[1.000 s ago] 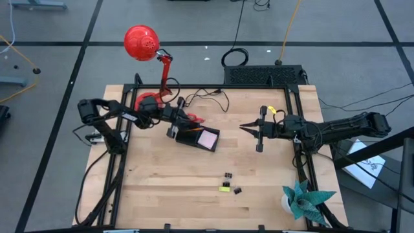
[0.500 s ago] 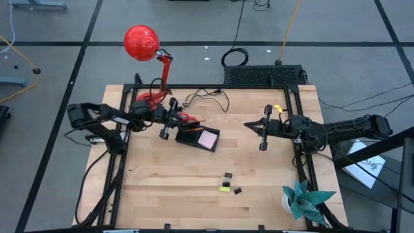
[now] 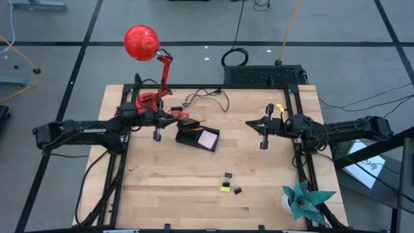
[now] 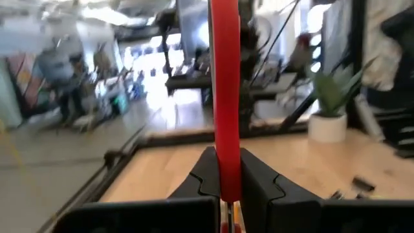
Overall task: Pick and place office supplies into organizer
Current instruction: Put the orange scissors into the desk organizer
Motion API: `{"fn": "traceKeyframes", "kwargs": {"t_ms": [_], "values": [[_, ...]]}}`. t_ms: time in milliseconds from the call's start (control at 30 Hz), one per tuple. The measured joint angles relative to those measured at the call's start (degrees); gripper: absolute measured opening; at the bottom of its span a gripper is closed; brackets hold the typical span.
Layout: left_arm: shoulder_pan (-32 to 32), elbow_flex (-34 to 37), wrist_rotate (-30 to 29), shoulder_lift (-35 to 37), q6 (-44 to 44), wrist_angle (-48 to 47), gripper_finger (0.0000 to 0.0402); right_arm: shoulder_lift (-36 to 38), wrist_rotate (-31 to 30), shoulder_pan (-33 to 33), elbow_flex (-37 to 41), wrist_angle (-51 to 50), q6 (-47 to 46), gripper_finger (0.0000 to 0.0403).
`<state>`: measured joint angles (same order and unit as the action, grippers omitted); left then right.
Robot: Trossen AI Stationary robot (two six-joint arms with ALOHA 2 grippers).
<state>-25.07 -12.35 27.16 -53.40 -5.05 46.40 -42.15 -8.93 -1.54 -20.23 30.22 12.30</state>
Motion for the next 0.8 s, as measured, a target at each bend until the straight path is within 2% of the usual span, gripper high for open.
{"fn": "traceKeyframes", "kwargs": {"t_ms": [67, 167, 367, 467, 533, 600, 800], "values": [[1.7, -1.0, -2.8, 0.0, -0.9, -3.1, 0.002, 0.0, -0.3, 0.0, 0.0, 0.0, 0.3, 0.0002], [5.3, -1.5, -5.1, -1.8, -3.5, -2.7, 0.002, 0.0, -1.6, 0.0, 0.0, 1.0, 0.3, 0.0001], [11.9, -1.2, -8.2, -7.6, -12.1, 6.8, 0.002, 0.0, -1.5, 0.0, 0.0, 1.3, 0.3, 0.0001], [11.8, -1.1, -7.8, -10.4, -12.7, 13.6, 0.002, 0.0, -1.5, 0.0, 0.0, 1.3, 0.3, 0.0001], [11.1, -1.1, -5.3, -12.4, -12.3, 17.7, 0.002, 0.0, -1.5, 0.0, 0.0, 1.3, 0.3, 0.0002], [10.4, -1.1, -2.8, -15.1, -11.1, 21.7, 0.002, 0.0, -1.5, 0.0, 0.0, 1.3, 0.3, 0.0001], [7.1, -1.1, -0.2, -22.8, -6.8, 32.1, 0.002, 0.0, -1.5, 0.0, 0.0, 1.3, 0.2, 0.0002]]}}
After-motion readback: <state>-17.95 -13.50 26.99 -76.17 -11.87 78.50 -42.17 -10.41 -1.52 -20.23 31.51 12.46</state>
